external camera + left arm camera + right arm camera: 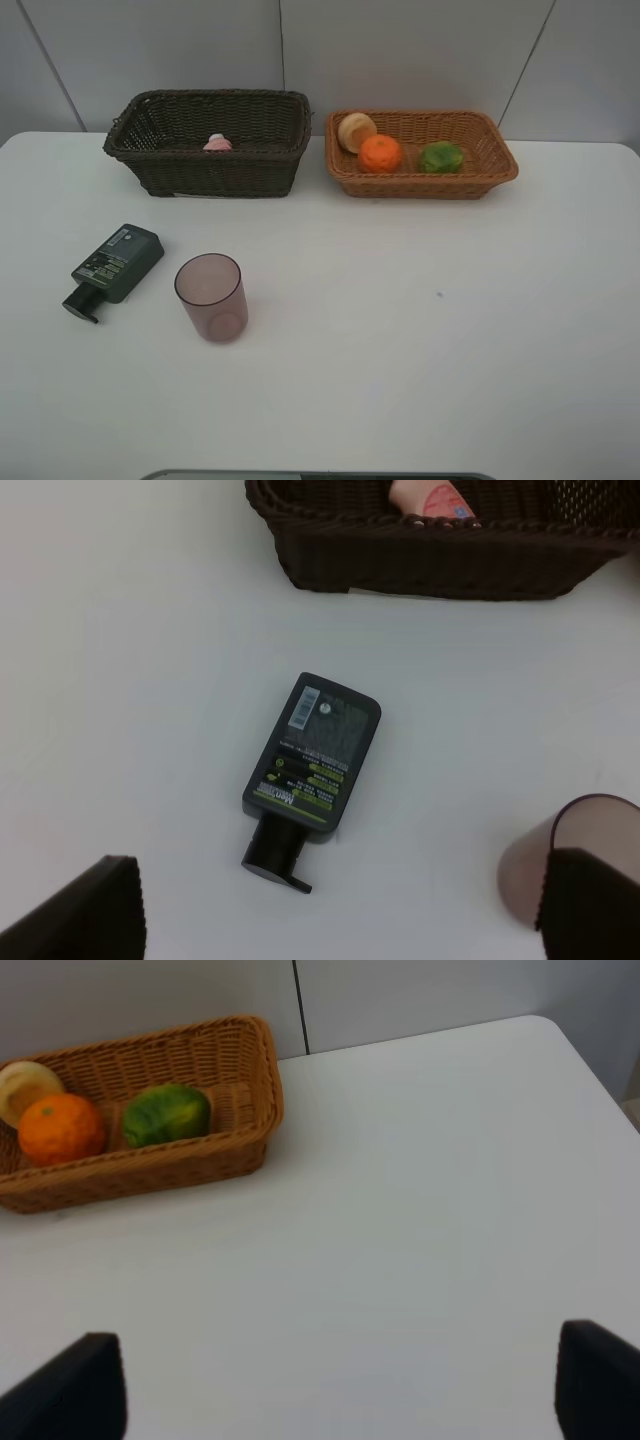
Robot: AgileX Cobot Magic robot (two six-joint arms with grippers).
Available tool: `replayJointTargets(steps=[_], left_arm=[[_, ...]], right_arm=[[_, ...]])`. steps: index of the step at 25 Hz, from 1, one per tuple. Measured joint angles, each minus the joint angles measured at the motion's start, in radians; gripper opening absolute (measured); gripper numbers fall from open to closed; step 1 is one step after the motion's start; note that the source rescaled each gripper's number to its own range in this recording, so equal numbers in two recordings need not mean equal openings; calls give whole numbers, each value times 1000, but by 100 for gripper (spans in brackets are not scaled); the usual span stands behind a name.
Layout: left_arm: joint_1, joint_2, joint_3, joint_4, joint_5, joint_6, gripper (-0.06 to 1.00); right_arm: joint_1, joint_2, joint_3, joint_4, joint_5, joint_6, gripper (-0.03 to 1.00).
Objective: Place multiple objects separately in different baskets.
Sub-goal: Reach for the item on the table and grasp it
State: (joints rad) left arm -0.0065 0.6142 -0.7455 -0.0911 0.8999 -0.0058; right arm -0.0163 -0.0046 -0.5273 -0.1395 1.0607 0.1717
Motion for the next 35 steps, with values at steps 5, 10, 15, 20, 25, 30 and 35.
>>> replayJointTargets(steps=[5, 10, 15, 20, 25, 30, 35], left_arm=[[0, 52, 0, 0, -15, 0, 100], [0, 148, 0, 0, -16, 0, 100], [0, 269, 0, 0, -17, 0, 100], [0, 406, 0, 1, -30, 0, 100], [-30, 541, 0, 63, -88, 6, 100], [-121, 661, -1, 130, -165, 6, 100], [-168, 770, -4, 170, -262, 6, 100]], right_arm=[[0, 0, 0, 0, 0, 0, 87], [0, 0, 0, 0, 0, 0, 87], [0, 0, 0, 1, 0, 0, 87], [0, 0, 0, 1, 0, 0, 87], [0, 0, 0, 1, 0, 0, 87], [0, 0, 0, 1, 0, 0, 87], [0, 0, 0, 1, 0, 0, 87]])
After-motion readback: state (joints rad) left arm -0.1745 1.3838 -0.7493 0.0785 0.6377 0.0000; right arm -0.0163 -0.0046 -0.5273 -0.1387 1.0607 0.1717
